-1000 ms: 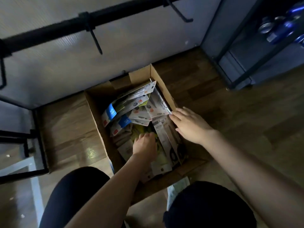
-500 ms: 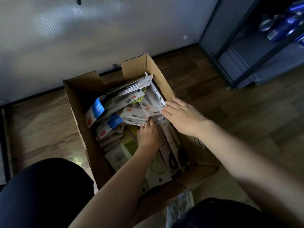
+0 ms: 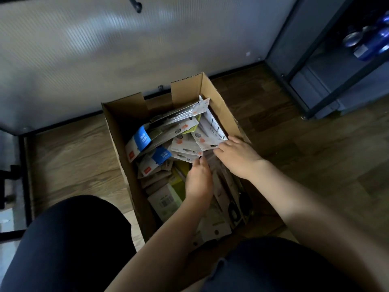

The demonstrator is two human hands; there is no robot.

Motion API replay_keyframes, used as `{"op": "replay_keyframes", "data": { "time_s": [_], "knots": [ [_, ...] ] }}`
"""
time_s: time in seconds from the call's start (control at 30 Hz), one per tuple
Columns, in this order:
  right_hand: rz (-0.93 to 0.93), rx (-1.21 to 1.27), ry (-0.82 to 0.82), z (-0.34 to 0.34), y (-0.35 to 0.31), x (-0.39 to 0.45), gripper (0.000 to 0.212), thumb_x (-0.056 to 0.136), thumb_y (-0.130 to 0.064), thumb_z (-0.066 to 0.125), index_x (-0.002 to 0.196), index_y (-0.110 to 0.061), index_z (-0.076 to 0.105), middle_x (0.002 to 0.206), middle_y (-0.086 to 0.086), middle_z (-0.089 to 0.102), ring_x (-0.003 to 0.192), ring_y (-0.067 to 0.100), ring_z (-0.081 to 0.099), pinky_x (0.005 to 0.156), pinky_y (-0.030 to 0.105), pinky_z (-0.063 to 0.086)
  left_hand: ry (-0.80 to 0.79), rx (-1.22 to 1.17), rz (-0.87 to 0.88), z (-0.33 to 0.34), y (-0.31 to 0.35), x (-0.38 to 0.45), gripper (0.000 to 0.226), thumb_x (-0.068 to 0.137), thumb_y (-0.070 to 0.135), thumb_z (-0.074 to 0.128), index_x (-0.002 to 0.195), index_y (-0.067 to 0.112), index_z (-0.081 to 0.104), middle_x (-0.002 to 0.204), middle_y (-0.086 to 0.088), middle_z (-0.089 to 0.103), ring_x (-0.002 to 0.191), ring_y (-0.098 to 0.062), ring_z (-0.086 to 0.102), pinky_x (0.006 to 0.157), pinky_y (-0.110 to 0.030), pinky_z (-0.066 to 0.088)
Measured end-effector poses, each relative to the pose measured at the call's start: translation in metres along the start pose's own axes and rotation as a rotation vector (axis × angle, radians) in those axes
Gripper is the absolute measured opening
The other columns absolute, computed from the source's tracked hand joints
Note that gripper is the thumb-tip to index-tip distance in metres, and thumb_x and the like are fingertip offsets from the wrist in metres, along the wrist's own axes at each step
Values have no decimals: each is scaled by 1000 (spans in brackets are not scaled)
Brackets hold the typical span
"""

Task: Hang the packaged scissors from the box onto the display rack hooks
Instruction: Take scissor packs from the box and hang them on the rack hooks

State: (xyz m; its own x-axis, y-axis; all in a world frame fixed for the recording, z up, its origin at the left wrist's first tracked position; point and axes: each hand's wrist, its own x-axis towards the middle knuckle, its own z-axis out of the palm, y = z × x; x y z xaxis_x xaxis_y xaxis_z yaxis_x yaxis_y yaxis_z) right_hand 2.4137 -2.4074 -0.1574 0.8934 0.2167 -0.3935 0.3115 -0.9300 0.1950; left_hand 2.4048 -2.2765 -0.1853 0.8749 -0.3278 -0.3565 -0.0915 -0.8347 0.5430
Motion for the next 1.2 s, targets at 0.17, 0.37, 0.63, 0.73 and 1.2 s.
{"op": "replay_keyframes", "data": {
  "time_s": [0.17,0.37,0.63,0.73,1.2],
  "knots": [
    [62,69,-47,-5,-7,12,39,90,-1,41,127,-11,42,130,11,45,124,28,42,98,37,36,-15,60,-2,-3,-4,3,26,93,7,51,119,8,50,117,-10,54,99,-29,58,76,-36,50],
    [94,154,-144,-19,-9,8,37,87,6,45,121,-5,37,120,17,53,107,36,55,78,40,44,-65,36,-72,-6,1,-3,20,94,6,46,113,12,42,97,-9,63,85,-27,62,67,-40,55],
    [35,92,-207,-29,-2,4,31,91,5,43,119,0,55,128,15,40,119,33,42,95,40,45,-95,3,-105,-22,7,-22,21,94,9,48,113,15,44,93,-6,63,78,-23,61,65,-40,56],
    [79,117,-231,-38,2,2,33,92,4,41,122,4,55,132,15,39,125,32,35,101,39,41,-136,14,-92,-27,11,-28,20,94,10,47,114,13,45,95,-7,62,79,-24,60,64,-38,53],
    [24,172,-363,-155,12,-77,33,96,-6,39,127,-6,53,124,13,57,116,30,52,102,38,39,-80,13,-88,-163,68,-111,19,94,17,47,105,9,61,93,-15,66,85,-37,60,64,-35,43]
  ]
}}
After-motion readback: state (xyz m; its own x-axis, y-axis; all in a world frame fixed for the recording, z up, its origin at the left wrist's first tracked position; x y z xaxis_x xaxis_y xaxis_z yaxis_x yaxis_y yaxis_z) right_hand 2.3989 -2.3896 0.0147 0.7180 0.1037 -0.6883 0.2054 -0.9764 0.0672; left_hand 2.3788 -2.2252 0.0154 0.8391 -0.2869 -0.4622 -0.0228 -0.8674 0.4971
